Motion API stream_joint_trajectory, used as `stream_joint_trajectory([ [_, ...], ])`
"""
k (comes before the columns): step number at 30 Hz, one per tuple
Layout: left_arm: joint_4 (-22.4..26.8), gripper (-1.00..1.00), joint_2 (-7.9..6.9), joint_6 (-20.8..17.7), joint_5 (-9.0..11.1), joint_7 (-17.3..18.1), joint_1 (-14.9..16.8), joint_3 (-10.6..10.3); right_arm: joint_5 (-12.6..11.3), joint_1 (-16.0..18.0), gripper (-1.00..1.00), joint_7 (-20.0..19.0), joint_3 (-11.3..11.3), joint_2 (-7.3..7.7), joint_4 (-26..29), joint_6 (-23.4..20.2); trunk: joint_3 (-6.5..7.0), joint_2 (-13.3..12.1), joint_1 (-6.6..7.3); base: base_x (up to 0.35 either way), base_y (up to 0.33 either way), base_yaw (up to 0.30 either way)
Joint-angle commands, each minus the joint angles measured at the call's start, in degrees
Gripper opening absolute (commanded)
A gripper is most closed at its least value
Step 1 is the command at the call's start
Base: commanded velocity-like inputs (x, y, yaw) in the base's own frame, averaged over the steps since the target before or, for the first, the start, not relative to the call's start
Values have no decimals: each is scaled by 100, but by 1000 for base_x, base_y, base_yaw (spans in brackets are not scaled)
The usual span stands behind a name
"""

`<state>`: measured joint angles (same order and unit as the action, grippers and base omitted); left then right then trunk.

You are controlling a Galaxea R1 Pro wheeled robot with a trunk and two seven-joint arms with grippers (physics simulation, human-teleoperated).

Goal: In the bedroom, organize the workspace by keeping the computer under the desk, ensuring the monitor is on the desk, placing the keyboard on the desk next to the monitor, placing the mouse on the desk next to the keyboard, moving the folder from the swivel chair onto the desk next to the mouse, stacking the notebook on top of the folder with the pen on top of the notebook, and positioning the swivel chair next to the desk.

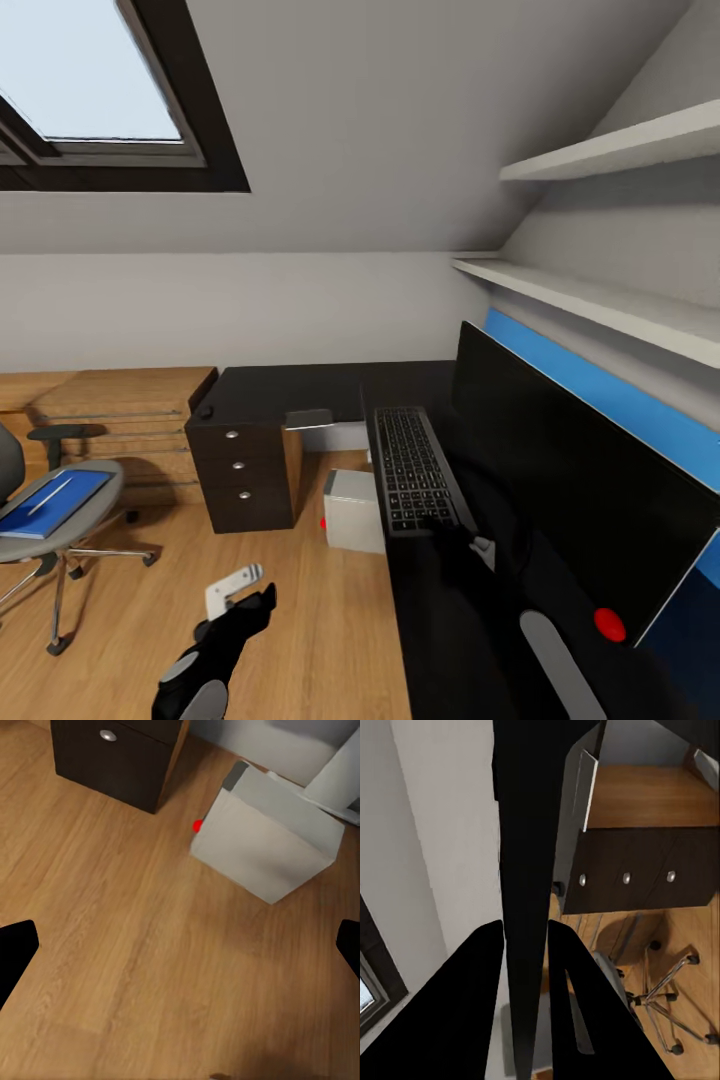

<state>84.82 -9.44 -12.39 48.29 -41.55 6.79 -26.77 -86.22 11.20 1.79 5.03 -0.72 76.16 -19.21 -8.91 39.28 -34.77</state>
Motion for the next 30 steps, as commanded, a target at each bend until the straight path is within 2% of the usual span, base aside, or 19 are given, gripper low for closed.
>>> stream_joint_trajectory([
  [1, 12, 100, -5, -18, 21, -39, 7, 20, -75, 5, -100, 3, 0, -7, -89, -12, -9, 9, -2, 0, -18, 0],
  [17, 15, 100, 0, -18, 22, -37, 7, 58, -29, 13, -100, 25, 12, -8, -357, -4, -9, 9, -2, 0, -2, 0],
  [19, 17, 100, 10, -18, 22, -37, 7, 50, -10, 95, -100, 47, 3, 4, -890, 26, -9, 9, -2, 0, 0, 0],
  [22, 10, 100, 16, -18, 22, -37, 7, 49, 4, 196, -100, 46, -1, 16, -1138, 38, -9, 9, -2, 0, 0, 0],
  [30, 8, 100, 20, -18, 22, -32, 7, 49, 42, 215, -100, 44, -2, 16, -1198, 40, -9, 9, -2, 0, 0, 0],
])
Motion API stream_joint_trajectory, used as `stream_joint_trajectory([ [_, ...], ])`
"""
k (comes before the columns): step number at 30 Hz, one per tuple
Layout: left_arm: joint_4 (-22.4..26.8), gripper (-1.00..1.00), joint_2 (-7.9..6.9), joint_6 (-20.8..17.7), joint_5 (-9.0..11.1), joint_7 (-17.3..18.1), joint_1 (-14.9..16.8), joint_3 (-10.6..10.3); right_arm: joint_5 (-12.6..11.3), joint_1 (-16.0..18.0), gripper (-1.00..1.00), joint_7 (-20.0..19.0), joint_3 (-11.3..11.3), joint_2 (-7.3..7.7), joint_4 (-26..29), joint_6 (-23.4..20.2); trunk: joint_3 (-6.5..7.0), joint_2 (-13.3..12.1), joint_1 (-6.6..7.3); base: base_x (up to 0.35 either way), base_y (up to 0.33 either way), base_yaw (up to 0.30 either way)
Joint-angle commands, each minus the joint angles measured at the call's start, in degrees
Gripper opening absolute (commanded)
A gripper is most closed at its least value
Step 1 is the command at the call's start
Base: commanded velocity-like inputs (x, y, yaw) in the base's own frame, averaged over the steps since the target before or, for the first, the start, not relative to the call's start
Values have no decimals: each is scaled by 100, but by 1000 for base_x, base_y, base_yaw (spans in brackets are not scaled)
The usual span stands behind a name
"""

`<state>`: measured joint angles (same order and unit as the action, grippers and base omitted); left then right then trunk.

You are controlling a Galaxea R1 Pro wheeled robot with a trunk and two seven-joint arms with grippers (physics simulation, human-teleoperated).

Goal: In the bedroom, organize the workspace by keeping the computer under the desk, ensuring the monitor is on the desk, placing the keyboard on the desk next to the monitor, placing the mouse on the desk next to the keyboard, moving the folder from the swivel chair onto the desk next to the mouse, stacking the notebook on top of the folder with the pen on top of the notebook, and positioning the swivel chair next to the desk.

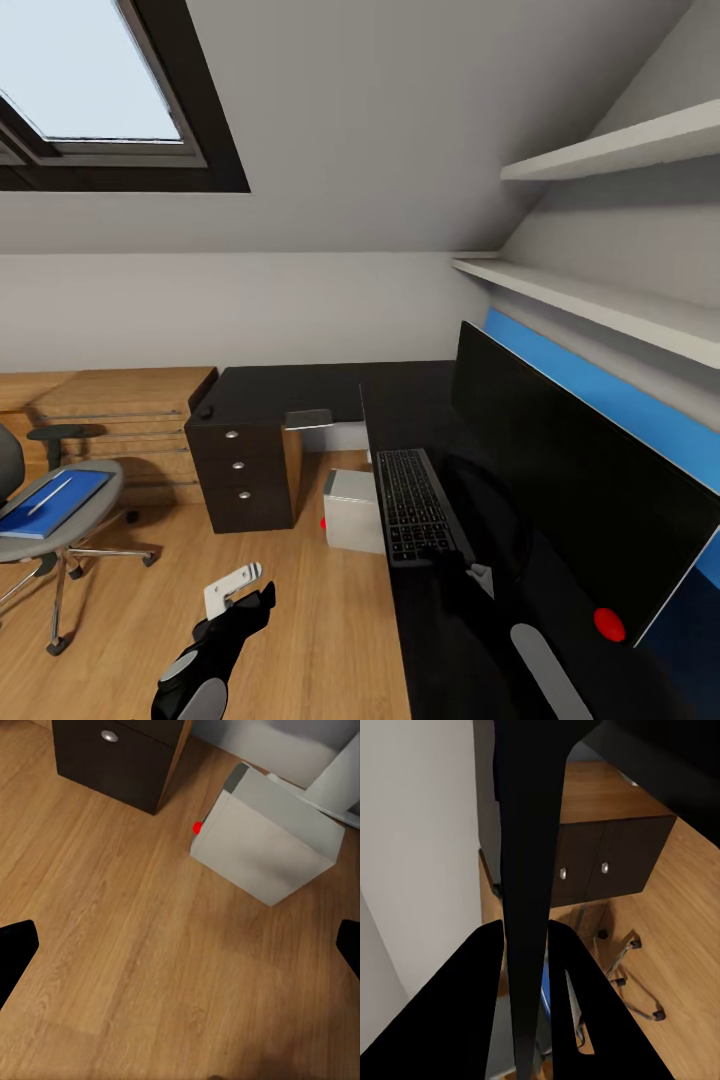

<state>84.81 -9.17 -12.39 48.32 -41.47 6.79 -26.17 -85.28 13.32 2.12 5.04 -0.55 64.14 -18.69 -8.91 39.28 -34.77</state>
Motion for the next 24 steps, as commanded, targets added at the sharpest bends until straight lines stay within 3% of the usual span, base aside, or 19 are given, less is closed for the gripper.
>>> stream_joint_trajectory([
  [1, 9, 100, -5, -18, 20, -39, 7, -12, -51, 4, -100, 11, -3, 0, 4, -9, -10, 8, -2, 0, 0, 0],
  [6, 9, 100, -5, -18, 20, -32, 7, -17, 11, 10, -100, 16, -5, 2, 2, -2, -10, 8, -2, 0, -50, 0],
  [11, -3, 100, 5, -18, 39, -14, 7, -35, 442, 13, -100, 21, -12, -21, 2, 13, -10, 8, -2, 0, -125, 0],
  [24, -10, 100, 12, -18, 43, -19, 7, -46, 478, 18, -100, 25, -12, -24, 2, 14, -10, 8, -2, 0, -35, 0],
])
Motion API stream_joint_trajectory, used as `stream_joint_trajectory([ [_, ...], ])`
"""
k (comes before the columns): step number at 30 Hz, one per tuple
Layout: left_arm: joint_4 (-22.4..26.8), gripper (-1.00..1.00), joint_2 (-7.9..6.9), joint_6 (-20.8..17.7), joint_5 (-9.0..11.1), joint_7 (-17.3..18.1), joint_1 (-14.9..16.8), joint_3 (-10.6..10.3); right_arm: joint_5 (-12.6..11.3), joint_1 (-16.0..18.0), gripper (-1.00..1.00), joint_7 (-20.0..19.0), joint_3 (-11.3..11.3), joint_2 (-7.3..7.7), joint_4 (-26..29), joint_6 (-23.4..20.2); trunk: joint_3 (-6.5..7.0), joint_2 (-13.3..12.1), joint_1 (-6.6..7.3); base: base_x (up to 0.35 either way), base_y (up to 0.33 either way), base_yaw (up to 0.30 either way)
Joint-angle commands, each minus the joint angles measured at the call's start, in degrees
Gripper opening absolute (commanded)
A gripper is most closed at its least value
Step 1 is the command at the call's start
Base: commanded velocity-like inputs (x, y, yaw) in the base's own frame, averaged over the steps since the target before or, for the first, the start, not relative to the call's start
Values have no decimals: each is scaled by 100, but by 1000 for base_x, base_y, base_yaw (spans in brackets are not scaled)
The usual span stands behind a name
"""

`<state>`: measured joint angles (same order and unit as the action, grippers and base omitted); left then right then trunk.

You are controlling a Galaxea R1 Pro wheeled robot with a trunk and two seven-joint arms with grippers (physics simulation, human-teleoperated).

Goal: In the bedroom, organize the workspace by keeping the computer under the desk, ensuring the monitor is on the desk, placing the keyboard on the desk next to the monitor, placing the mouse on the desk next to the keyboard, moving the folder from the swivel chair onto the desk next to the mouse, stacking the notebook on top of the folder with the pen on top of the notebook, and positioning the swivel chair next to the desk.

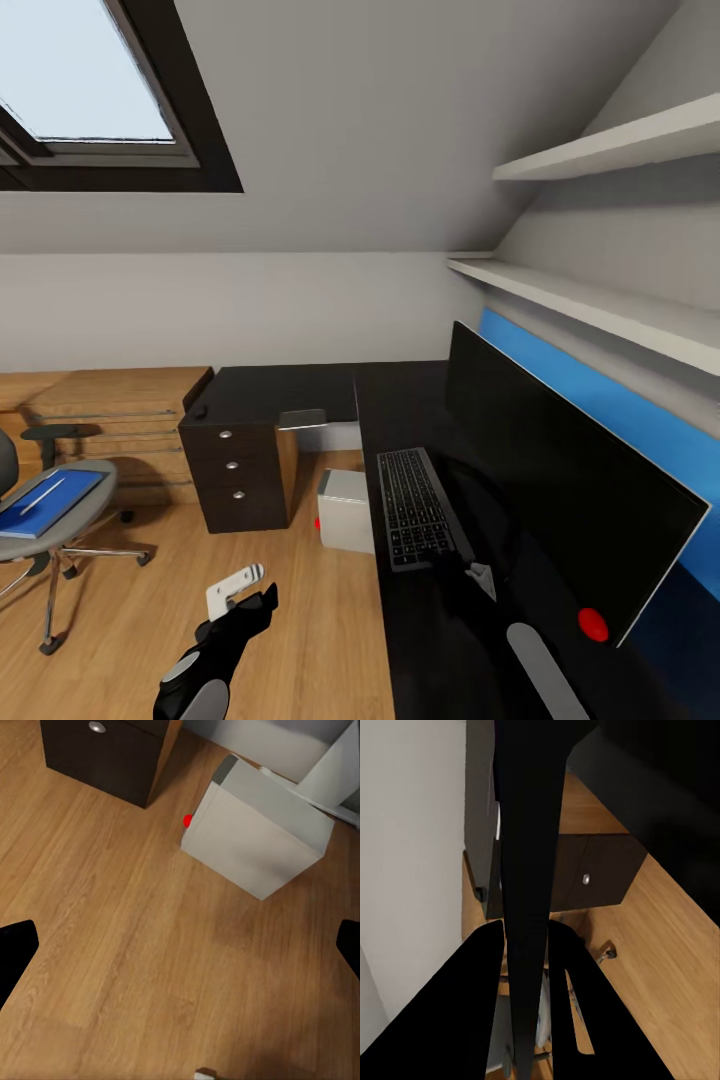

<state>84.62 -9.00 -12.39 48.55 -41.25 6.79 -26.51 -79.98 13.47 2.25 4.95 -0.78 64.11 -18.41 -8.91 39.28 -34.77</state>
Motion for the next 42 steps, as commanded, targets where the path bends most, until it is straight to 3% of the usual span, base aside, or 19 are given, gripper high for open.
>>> stream_joint_trajectory([
  [1, 8, 100, -5, -18, 21, -41, 7, -12, -52, 5, -100, 12, -3, -1, 5, -13, -10, 8, -2, 0, -5, 0],
  [42, 15, 100, -14, -18, 1, -58, 7, -38, -118, 4, -100, -75, -38, 21, 14, -76, -10, 8, -2, 13, 0, 0],
])
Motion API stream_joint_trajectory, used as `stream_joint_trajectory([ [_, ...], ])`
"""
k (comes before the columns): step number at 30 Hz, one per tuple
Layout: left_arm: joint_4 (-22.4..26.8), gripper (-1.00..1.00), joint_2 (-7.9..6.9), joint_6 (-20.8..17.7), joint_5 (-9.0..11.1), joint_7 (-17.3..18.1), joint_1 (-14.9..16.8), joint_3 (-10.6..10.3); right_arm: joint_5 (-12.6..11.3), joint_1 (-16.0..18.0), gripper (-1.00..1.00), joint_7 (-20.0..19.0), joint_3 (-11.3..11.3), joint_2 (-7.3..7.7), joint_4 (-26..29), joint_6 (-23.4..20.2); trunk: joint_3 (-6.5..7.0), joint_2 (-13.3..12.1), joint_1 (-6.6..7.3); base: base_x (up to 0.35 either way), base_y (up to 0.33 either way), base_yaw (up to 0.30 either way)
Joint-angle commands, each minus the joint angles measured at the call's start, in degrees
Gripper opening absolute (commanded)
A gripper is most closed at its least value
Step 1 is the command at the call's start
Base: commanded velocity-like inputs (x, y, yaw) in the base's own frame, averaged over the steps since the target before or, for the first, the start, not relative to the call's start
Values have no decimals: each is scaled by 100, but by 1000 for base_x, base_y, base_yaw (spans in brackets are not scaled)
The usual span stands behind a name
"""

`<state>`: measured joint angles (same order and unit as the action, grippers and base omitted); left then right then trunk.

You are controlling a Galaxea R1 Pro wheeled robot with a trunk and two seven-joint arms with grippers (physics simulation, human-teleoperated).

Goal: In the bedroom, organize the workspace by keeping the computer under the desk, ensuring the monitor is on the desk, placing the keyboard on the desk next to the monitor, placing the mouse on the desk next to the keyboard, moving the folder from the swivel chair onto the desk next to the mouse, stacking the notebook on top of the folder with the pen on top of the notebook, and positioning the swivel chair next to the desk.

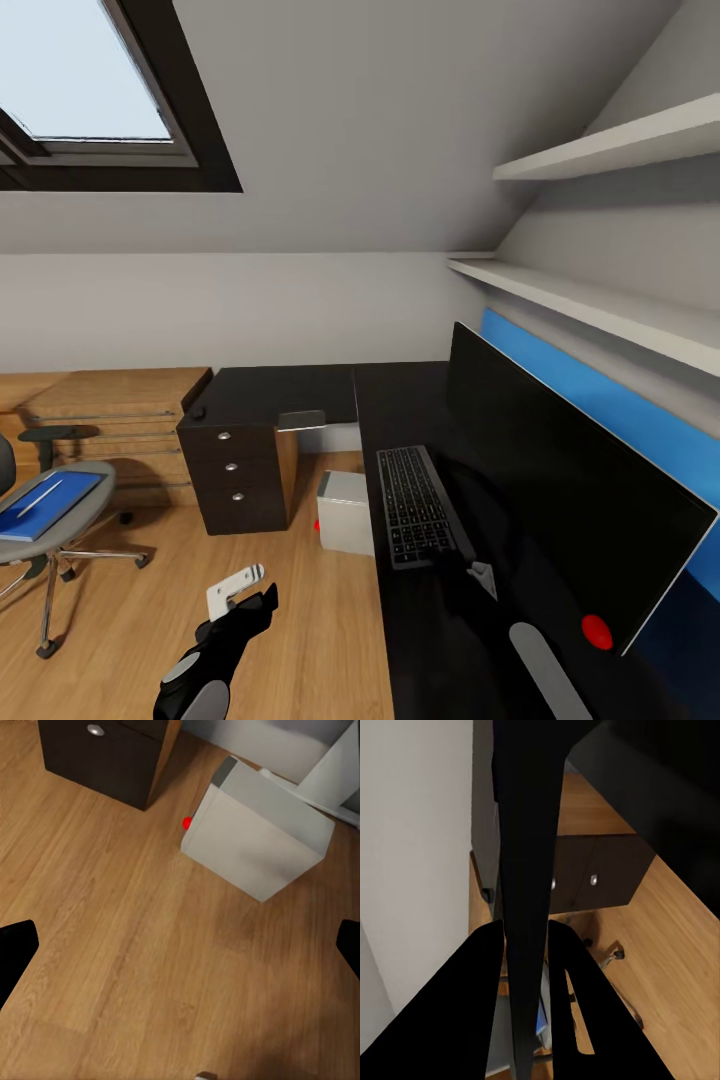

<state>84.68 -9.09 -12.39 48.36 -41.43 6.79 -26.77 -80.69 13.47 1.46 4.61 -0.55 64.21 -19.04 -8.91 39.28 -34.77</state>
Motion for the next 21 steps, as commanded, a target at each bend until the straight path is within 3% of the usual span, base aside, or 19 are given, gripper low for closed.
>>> stream_joint_trajectory([
  [1, 16, 100, -6, -18, 18, -40, 7, -12, -46, 5, -100, 2, -5, 0, 4, -13, -10, 8, -2, 0, 0, 0],
  [8, 135, 100, -8, -32, 20, -25, 7, -17, -44, 2, -100, -27, -23, 3, 26, 2, -10, 8, -2, 0, 0, 0],
  [15, 368, 100, -3, -31, 17, -48, 7, -394, -29, 1, -100, -50, -26, -6, 49, 37, -10, 8, -2, 0, 0, 0],
  [21, 389, 100, 2, -27, 15, -64, 7, -463, -26, 2, -100, -257, -26, 2, 59, 42, -46, 89, -46, 0, 0, 0],
])
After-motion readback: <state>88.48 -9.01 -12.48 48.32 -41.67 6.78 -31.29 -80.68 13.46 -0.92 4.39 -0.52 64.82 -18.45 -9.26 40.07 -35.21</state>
